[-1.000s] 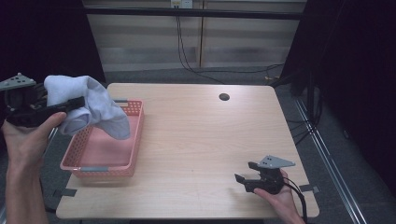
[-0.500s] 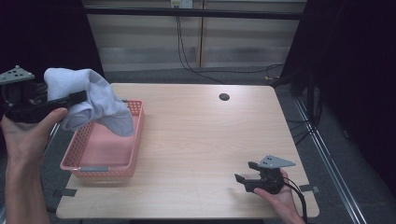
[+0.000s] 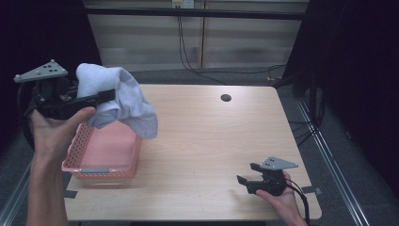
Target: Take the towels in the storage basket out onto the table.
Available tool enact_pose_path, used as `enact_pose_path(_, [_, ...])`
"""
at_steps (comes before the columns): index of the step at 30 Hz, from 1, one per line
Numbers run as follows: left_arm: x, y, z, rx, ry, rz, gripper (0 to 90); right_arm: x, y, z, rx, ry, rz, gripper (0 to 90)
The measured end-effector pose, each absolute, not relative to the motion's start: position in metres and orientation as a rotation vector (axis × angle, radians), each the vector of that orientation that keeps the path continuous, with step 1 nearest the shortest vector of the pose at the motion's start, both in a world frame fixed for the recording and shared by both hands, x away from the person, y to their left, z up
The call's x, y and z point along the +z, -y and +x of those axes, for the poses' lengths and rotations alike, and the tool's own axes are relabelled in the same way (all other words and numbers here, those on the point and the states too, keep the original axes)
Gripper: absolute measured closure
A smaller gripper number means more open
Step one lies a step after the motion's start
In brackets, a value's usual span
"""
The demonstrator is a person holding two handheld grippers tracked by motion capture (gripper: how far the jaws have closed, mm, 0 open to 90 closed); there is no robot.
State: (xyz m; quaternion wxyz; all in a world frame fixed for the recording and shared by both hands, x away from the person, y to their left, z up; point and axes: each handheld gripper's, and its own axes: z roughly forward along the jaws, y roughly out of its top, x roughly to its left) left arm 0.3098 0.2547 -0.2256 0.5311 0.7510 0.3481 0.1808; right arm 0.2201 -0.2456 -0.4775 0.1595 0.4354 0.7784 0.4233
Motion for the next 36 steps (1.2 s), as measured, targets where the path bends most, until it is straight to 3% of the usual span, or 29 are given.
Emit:
enact_pose_path(26, [-0.269, -0.162, 0.324, 0.243, -0.674, 1.914, 66.4, -0.478, 0.245, 0.221, 1.213, -2.23, 1.239, 25.5])
enact_pose_path(36, [-0.294, -0.144, 0.328, 0.174, -0.636, 1.945, 65.7, -0.478, 0.245, 0.22, 1.216, -2.228, 1.237, 25.4])
